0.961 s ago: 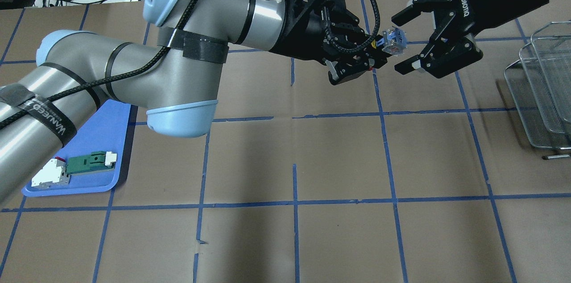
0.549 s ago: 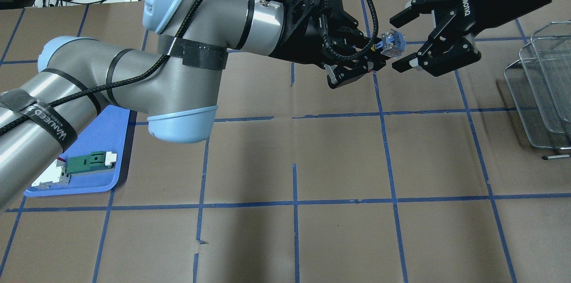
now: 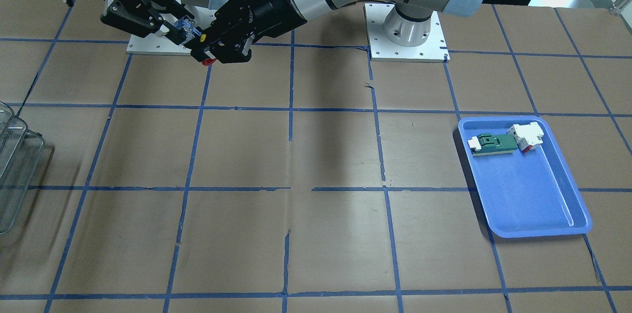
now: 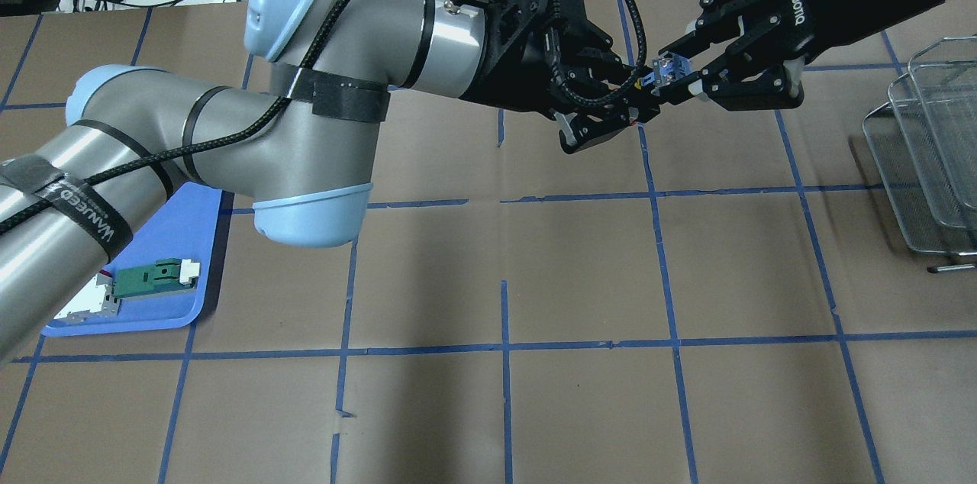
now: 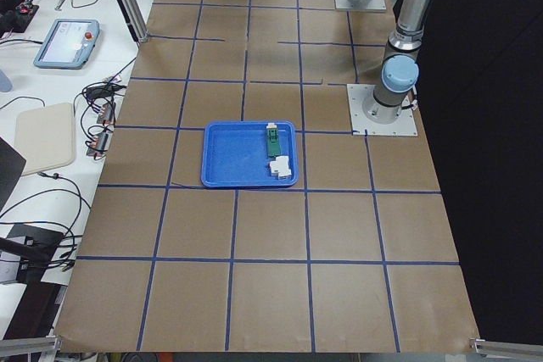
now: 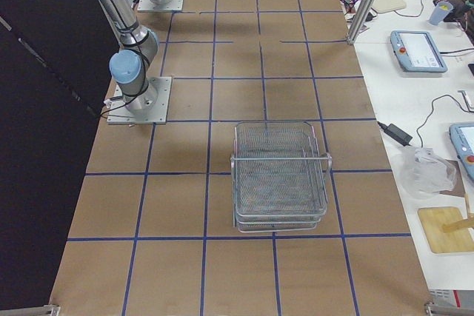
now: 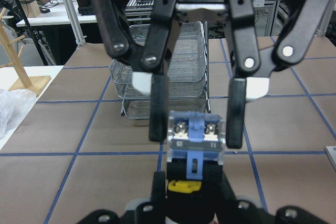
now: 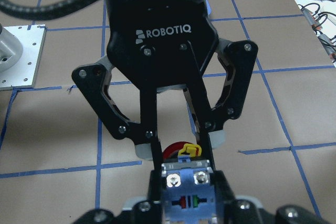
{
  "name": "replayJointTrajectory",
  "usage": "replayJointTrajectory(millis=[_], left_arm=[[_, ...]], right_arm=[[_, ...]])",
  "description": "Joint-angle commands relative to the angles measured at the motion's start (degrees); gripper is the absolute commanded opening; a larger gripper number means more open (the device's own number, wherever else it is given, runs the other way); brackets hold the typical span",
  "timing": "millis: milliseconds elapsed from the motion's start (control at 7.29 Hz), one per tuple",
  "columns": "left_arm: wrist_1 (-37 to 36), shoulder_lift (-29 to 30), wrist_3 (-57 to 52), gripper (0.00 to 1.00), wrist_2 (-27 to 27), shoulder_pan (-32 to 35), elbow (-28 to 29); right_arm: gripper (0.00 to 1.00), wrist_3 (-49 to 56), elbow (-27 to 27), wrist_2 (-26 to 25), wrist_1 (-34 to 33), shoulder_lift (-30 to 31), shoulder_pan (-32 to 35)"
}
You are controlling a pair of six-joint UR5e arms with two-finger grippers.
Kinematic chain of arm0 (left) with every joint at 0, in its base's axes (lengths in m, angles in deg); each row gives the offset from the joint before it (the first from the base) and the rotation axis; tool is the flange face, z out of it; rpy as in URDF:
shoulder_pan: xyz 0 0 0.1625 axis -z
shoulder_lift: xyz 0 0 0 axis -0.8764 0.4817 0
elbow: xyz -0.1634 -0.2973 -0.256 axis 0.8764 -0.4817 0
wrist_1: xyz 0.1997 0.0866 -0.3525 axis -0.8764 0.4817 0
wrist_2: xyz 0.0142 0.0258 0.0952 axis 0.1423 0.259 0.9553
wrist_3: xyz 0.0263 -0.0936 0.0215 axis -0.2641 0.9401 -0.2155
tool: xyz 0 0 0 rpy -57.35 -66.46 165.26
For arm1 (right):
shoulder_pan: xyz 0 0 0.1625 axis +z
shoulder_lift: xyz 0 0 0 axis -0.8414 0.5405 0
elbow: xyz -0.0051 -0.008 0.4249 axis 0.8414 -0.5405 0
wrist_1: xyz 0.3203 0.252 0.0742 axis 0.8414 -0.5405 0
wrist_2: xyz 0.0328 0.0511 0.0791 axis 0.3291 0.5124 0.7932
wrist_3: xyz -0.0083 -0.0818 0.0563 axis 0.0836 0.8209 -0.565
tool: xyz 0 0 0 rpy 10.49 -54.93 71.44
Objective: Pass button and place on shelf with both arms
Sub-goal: 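Close the right gripper on the block and open the left gripper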
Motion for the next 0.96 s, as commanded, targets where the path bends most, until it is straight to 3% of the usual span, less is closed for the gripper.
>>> replayJointTrajectory(millis=[0, 137, 549, 686, 824], left_arm=[[-0.07, -0.27, 0.14, 0.17, 0.05, 0.0, 0.17], [0.02, -0.71, 0.66, 0.99, 0.49, 0.0, 0.09], [0.28, -1.41, 1.37, 1.0, 1.28, 0.0, 0.0], [1.07, -1.85, 1.63, 1.0, 3.11, -0.43, 0.35], [1.86, -2.55, 2.68, 1.0, 8.18, -0.87, 0.09]], right_arm=[[0.0, 0.36, 0.01, -0.08, -0.17, 0.08, 0.0], [0.0, 0.36, 0.01, -0.08, -0.17, 0.08, 0.0], [0.0, 0.36, 0.01, -0.52, -1.04, 0.08, 0.0], [0.0, 0.36, 0.01, -1.04, -2.18, -0.45, 0.0], [0.0, 0.45, 0.1, -4.87, -2.88, -0.89, -0.96]])
